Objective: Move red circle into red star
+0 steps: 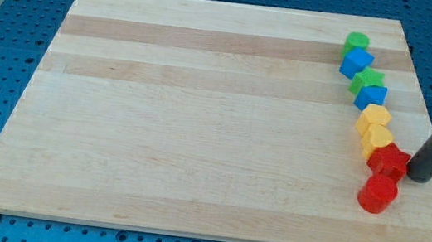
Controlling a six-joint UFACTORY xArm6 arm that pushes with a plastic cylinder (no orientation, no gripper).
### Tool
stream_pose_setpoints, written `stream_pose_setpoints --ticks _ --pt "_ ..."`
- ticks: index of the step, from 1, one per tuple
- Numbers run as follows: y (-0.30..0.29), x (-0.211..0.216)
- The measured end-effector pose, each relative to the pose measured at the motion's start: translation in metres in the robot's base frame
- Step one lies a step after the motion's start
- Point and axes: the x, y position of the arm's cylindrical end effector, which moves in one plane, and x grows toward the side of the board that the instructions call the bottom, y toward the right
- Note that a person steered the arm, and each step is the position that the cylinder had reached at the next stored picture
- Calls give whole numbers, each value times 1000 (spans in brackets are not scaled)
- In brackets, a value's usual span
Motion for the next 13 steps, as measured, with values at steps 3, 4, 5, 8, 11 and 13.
stream_pose_setpoints --ticks 3,4,5,8,11,13 --pt "-29 15" --pt "-1 15" --pt "-2 55" --pt "-68 72" --pt "-44 69" --pt "-47 69"
